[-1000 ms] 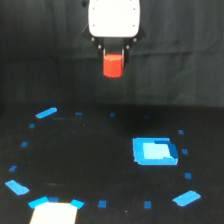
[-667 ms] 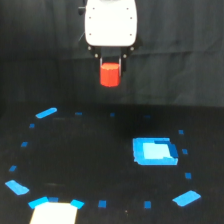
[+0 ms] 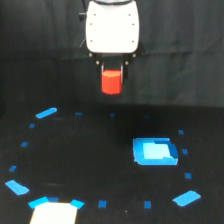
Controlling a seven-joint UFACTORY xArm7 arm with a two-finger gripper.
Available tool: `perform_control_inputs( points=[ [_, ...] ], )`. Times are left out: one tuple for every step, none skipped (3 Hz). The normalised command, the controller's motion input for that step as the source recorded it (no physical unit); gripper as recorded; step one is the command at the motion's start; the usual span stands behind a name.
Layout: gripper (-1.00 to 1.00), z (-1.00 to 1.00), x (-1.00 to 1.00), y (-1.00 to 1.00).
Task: Pick up the red object from the table
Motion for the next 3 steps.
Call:
perform_control_inputs(
  points=[
    [-1.00, -0.16, 0.10, -0.20],
    [-0.99, -0.20, -0.09, -0.50],
    [-1.00, 0.31, -0.05, -0.48]
  ],
)
